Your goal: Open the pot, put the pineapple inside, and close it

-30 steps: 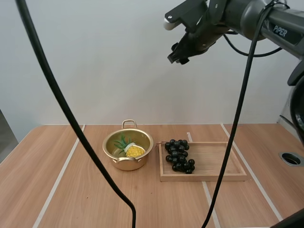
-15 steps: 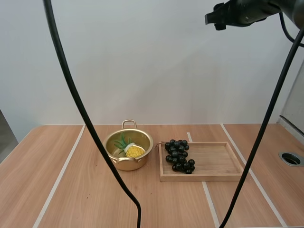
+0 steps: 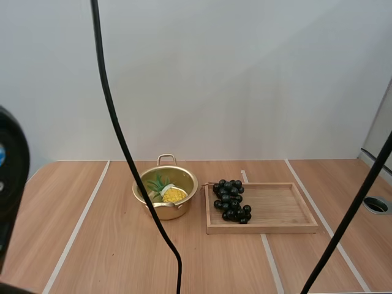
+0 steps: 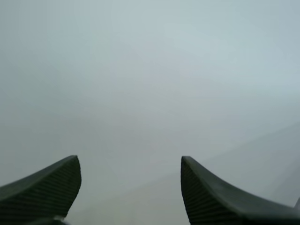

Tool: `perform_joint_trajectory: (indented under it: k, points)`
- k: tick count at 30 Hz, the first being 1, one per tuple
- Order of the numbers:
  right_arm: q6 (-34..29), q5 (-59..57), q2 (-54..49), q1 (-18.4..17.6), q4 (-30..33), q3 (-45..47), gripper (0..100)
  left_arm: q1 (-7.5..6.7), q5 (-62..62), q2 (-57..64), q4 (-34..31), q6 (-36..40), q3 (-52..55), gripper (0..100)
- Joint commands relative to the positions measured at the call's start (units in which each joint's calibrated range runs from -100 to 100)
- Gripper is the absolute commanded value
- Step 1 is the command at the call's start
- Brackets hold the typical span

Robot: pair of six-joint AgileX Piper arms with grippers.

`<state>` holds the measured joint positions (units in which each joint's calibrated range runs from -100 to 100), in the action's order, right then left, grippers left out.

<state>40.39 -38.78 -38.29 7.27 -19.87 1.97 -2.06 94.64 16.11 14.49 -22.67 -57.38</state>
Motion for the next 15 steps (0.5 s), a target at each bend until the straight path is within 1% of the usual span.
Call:
perform_joint_trajectory:
  k: [1, 3, 6, 15]
  points:
    - [0.15, 1.18, -1.12, 0.30, 1.25, -0.52, 100, -0.15, 2.80, -1.50, -1.89, 2.02, -0.27, 0]
    - [0.15, 1.01, -1.22, 0.30, 1.79, -0.52, 100, 0.00, 5.17, -2.23, -1.89, 2.02, -0.27, 0]
    - [0.15, 0.18, -1.22, 0.30, 1.77, -0.52, 100, 0.00, 5.36, -2.94, -1.89, 2.02, 1.05, 0]
    - [0.15, -3.04, -1.22, 0.30, 1.77, -0.52, 100, 0.00, 5.36, -2.94, -2.02, 2.02, 13.58, 0]
